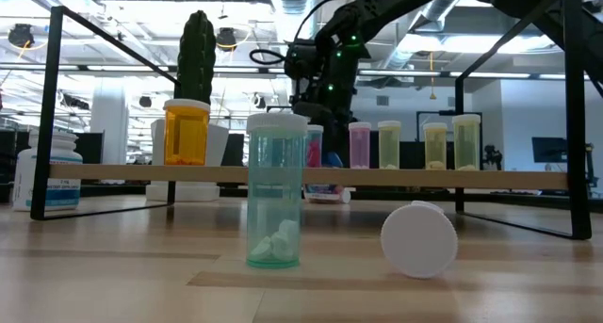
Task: Pick and place medicine bottles onto shelf by color
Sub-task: Put the large blue pill bottle on the shelf
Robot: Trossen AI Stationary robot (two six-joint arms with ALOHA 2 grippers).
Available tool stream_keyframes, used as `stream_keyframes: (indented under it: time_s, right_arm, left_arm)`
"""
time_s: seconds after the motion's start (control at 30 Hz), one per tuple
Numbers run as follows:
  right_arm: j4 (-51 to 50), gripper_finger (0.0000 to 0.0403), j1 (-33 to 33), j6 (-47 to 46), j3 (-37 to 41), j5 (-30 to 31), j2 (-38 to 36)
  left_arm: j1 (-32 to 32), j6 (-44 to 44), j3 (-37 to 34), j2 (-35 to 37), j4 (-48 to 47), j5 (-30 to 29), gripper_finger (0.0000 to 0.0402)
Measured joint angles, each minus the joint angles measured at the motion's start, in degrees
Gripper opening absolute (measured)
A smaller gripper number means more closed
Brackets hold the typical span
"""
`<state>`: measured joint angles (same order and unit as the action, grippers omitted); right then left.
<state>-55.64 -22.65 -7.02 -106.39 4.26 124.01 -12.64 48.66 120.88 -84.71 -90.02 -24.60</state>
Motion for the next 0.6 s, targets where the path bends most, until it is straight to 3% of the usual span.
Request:
stream_keyframes:
  time_s: [0.13, 0.4, 0.6]
  right_arm:
    - [0.0, 0.0169, 0.0, 0.0, 0.0, 0.1, -0.1]
    - [-4.8, 0.0197, 0.9, -0.4, -1.4, 0.1, -0.4]
    - [-7.2, 0.0181, 1.3, -0.2, -6.1, 0.2, -0.4]
  left_arm:
    - [0.0, 0.0, 0.0, 0.0, 0.0, 0.0, 0.0256]
    - [0.0, -1.0, 0.0, 0.0, 0.0, 0.0, 0.0256]
    - [-0.1, -1.0, 0.0, 0.0, 0.0, 0.0, 0.0256]
